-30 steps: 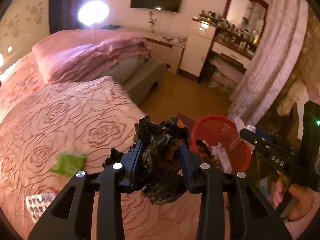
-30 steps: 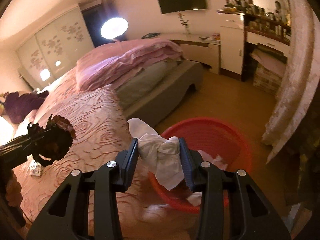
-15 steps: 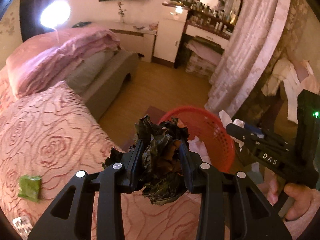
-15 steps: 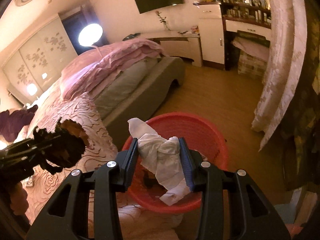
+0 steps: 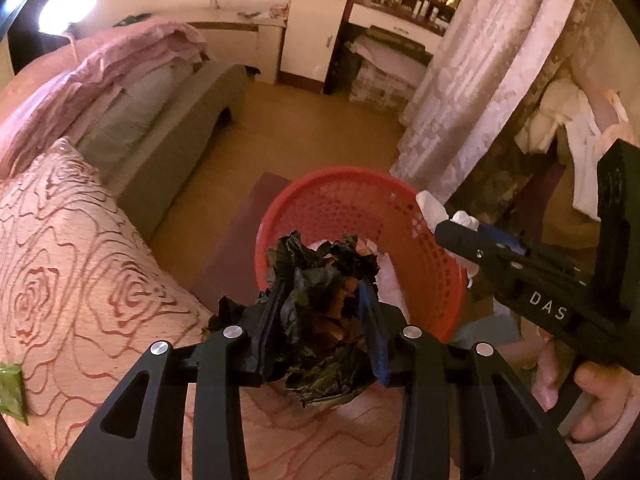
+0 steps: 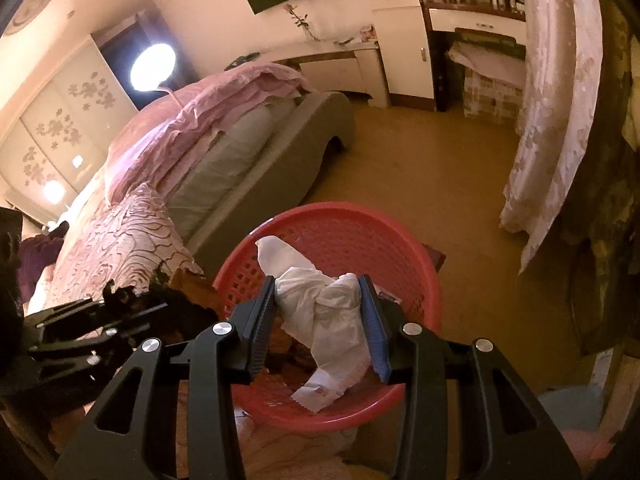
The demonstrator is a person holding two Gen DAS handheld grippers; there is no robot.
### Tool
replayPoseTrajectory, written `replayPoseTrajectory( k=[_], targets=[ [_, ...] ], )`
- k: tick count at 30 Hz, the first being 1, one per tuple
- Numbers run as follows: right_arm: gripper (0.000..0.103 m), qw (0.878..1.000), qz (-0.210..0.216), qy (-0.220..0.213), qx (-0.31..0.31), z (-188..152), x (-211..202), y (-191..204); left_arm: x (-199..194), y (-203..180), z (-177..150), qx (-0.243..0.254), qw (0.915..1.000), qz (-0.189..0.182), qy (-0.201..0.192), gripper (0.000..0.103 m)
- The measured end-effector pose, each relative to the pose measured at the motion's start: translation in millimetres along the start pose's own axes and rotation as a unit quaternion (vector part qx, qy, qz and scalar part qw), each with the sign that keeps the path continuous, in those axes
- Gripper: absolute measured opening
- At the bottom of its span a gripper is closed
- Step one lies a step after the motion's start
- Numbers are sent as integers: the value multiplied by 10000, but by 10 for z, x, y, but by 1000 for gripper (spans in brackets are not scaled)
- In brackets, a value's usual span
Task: Collect trash
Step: 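Open both tools to drop the paper and tissue into the wastebasket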
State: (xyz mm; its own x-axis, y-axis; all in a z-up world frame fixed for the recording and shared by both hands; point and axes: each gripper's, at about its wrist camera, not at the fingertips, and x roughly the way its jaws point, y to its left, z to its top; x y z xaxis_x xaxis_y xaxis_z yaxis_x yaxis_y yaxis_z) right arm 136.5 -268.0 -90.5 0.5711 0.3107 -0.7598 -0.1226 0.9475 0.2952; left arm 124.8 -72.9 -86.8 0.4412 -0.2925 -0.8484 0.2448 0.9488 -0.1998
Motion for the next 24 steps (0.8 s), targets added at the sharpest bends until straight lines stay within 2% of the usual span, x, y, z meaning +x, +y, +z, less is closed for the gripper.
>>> replayPoseTrajectory(
  k=[3, 7, 10, 16, 24],
  targets=[
    [42, 10000, -11, 25, 34, 23, 36, -19, 51, 5, -9, -15, 10000, -37, 79, 45],
    [53, 9999, -20, -25, 100, 16, 35, -38, 48, 3, -18, 19, 10000, -28, 46, 56],
    [55, 9999, -23, -30, 155, 7, 33, -50, 19, 5, -19, 40, 10000, -14, 8, 62],
    [56, 9998, -45, -78, 154, -15, -27, -39, -108, 30, -12, 22, 9997, 155, -166, 68],
    [58, 9998, -117, -158, 73, -49, -109, 11, -332, 148, -10, -151, 9985, 280, -435, 69]
  ],
)
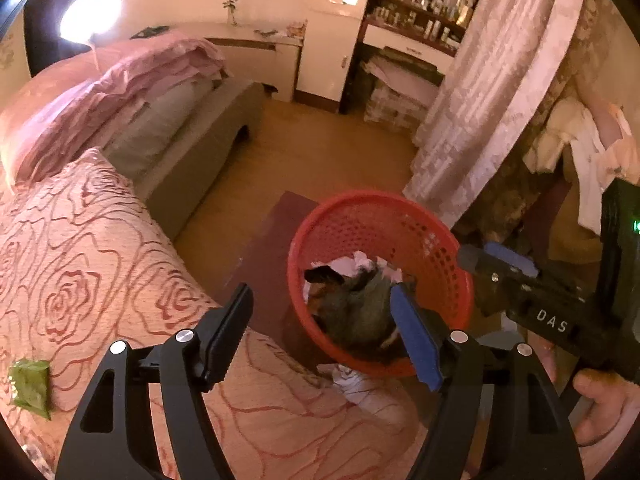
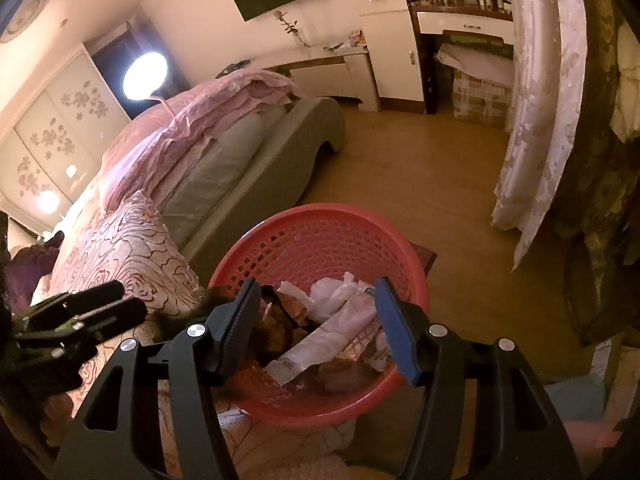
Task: Collect trash
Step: 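Open both tools to drop the paper and tissue into the wastebasket, then move both tools back from the wastebasket toward the bed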
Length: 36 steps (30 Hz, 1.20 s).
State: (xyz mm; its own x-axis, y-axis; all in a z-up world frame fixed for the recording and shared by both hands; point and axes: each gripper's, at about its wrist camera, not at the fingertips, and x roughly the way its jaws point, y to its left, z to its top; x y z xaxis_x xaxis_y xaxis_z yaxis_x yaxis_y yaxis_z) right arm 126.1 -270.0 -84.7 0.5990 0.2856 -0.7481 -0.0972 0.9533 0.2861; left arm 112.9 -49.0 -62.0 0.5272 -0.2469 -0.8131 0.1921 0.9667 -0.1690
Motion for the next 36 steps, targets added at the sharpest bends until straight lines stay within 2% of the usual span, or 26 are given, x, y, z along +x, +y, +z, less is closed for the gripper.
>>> replayPoseTrajectory(
  k=[8, 18, 36],
  targets=[
    [61, 10000, -47, -49, -68, -47, -67, 38, -183, 207, -58, -328, 9992, 136, -169, 73],
    [62, 9997, -20, -98, -231, -105, -138, 159, -327, 328, -182, -459, 9978, 375, -286, 74],
    [64, 9964, 246, -78, -802, -212, -162, 656, -521, 647, -429, -816, 9943, 610, -321, 75]
  ],
)
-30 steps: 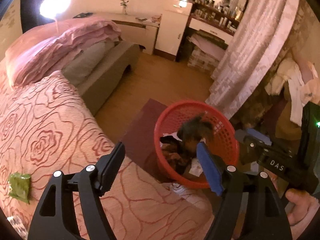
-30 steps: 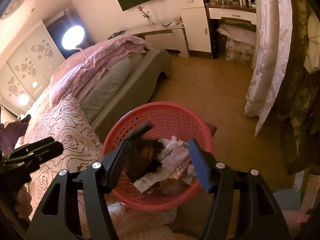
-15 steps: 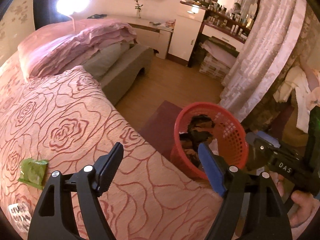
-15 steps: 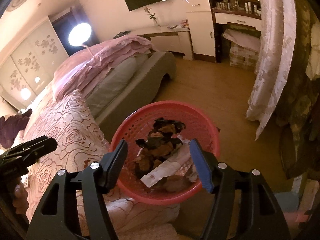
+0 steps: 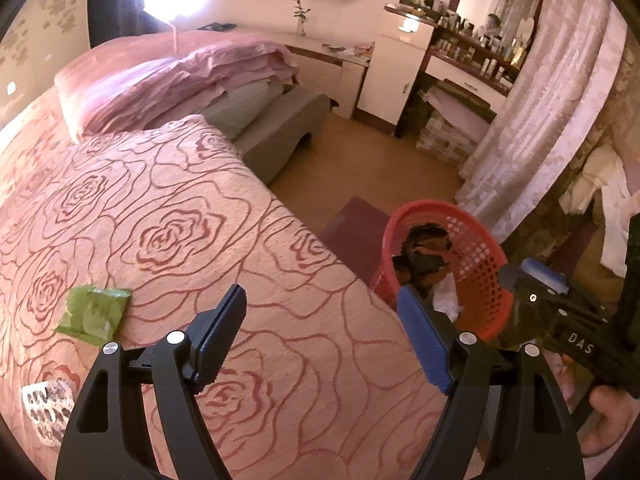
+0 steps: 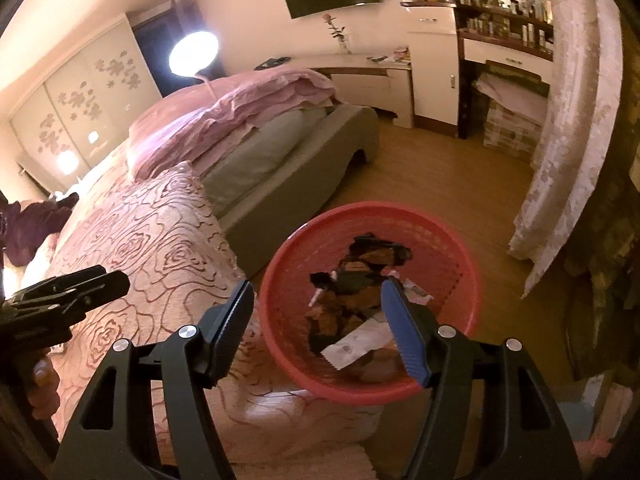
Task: Collect trash
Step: 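Move both tools back from the wastebasket toward the bed, then lower the left tool onto the silver blister pack and grasp it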
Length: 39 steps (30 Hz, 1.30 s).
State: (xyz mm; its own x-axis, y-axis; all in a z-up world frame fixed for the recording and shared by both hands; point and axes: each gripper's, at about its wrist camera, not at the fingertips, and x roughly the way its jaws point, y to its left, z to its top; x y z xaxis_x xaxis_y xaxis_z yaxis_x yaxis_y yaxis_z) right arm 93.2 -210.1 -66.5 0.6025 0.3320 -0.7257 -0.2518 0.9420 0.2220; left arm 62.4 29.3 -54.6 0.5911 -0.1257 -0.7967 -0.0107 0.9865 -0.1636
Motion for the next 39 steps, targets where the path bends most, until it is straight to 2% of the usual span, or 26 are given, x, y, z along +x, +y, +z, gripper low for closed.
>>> replayPoseTrajectory(
  k=[16, 25, 32, 35, 39],
  targets=[
    [64, 9985, 318, 215, -398, -63, 114, 445, -165, 332, -160, -237, 9993, 270, -66, 75],
    [64, 9957, 549, 364, -654, -120, 189, 701, -404, 824, -225, -489, 9953, 792, -253, 75],
    [64, 9944, 606, 434, -747, -136, 216, 788, -591, 1499, -321, -943, 9871, 1260, -282, 75],
    [64, 9938, 627, 477, -782, -151, 236, 837, -640, 1834, -366, -1285, 9792, 1550, -260, 75],
    [64, 9929, 662, 492, -861, -164, 248, 920, -692, 2167, -445, -1710, 9696, 1729, -267, 75]
  ],
)
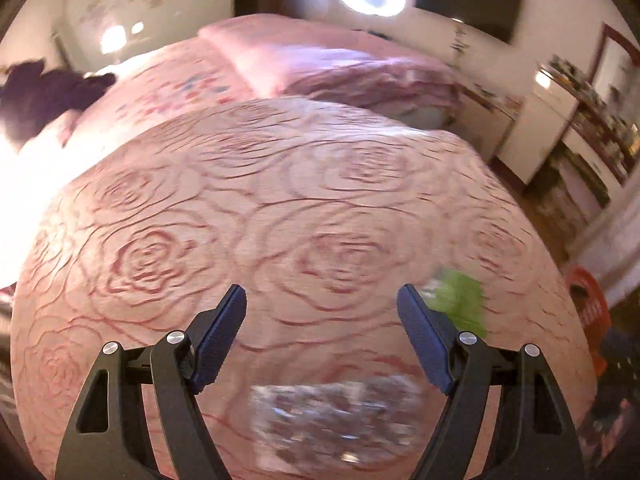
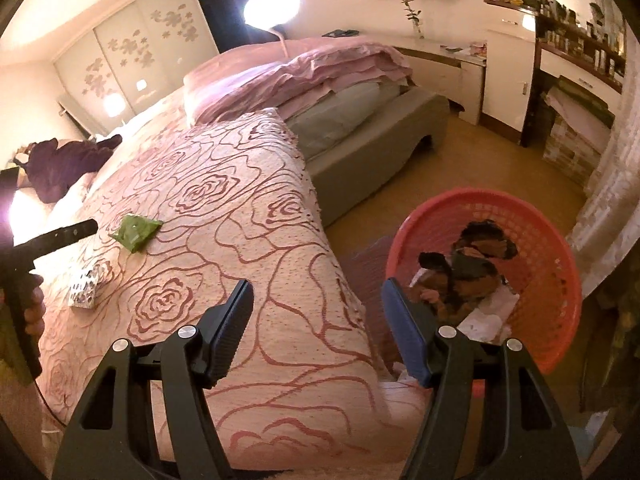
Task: Collect trash
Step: 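Lower the left tool onto the silver blister pack and grasp it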
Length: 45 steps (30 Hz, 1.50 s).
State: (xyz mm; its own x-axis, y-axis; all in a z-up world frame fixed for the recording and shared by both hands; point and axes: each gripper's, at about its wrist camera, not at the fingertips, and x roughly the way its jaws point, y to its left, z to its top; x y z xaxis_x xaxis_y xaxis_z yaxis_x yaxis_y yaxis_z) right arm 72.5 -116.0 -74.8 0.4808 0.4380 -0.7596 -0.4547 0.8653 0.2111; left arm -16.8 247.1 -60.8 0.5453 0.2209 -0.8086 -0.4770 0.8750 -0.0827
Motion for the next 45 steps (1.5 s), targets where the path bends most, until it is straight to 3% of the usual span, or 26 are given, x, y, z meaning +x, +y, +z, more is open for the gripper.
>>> replayPoseTrajectory(
  k=[4, 13, 17, 23, 28, 38, 45],
  targets=[
    [64, 10000, -6, 11, -30, 13, 8, 43, 96, 211, -38, -205, 9995, 171, 171, 75],
    [64, 10000, 18, 41, -83, 18, 24, 109, 10, 375, -217, -305, 9991, 159, 245, 75],
    [64, 9999, 64, 47, -117, 13, 30, 151, -84, 334, -376, -112, 9995, 154, 245, 75],
    [64, 9998, 123, 58, -115, 14, 40, 176, -255, 259, -582, 118, 9992, -155, 336, 75],
    [64, 9998, 166, 51, -136, 13, 28, 193, -458, 160, -641, 531, 9978, -380, 86, 75],
    [64, 9998, 177, 63, -116, 2, 28, 187, -416, 0, -785, 1484, 9889, 36, 56, 75],
    [64, 9997, 191, 81, -141, -5, 21, 187, -250, -44, -692, 1663, 9856, 281, 107, 75]
  ],
)
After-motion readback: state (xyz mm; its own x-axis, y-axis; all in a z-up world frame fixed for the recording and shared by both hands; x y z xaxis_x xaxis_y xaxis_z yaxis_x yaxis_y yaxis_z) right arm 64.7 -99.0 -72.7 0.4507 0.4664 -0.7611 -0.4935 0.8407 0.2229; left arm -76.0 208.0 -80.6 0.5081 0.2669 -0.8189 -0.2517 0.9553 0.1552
